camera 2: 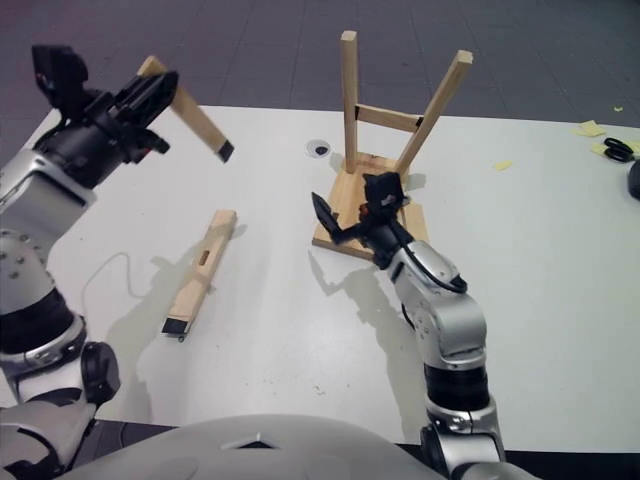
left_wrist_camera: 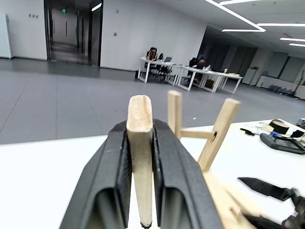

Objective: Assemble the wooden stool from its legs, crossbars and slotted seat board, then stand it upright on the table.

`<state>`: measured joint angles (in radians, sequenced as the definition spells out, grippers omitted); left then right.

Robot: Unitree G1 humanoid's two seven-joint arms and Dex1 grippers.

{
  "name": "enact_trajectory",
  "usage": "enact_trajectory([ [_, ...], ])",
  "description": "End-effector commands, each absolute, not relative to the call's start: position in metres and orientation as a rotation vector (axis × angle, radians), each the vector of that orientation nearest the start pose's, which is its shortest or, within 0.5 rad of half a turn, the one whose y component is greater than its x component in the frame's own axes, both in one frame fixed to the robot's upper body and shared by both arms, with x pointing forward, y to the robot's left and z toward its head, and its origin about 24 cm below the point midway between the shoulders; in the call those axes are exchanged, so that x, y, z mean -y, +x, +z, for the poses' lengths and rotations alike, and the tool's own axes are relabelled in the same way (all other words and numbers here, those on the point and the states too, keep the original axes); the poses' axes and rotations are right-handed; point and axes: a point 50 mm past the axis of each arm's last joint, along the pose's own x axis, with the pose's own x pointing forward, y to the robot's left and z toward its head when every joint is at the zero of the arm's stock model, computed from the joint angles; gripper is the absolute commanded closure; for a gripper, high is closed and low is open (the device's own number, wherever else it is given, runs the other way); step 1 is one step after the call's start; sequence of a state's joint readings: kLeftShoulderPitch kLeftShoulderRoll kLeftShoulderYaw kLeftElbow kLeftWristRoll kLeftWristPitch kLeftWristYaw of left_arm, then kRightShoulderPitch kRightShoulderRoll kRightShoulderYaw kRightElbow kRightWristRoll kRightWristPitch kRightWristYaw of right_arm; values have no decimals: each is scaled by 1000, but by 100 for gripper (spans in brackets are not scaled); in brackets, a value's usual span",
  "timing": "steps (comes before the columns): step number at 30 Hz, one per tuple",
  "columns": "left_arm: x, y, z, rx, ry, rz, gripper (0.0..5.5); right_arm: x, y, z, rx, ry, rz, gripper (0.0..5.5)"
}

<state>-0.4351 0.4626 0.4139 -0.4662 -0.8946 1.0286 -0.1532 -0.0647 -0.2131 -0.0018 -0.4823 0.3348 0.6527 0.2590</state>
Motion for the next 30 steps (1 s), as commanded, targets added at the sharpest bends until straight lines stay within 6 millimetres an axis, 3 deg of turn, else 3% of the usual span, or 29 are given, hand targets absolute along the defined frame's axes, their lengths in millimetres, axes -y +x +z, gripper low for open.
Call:
enact_trajectory([
  [1,-221,245,192,-149,-222,-386,509,165,234,108,-124,72,315,10],
  [9,-223,221,145,-348,-199,-248,509,194,230,108,-118,39,134,10],
  [21,-215,227,142,-287,-219,-196,509,190,230,107,-120,22,146,10],
  [30,-213,217,128,-335,-183,-197,509,194,229,108,-120,-14,137,10],
])
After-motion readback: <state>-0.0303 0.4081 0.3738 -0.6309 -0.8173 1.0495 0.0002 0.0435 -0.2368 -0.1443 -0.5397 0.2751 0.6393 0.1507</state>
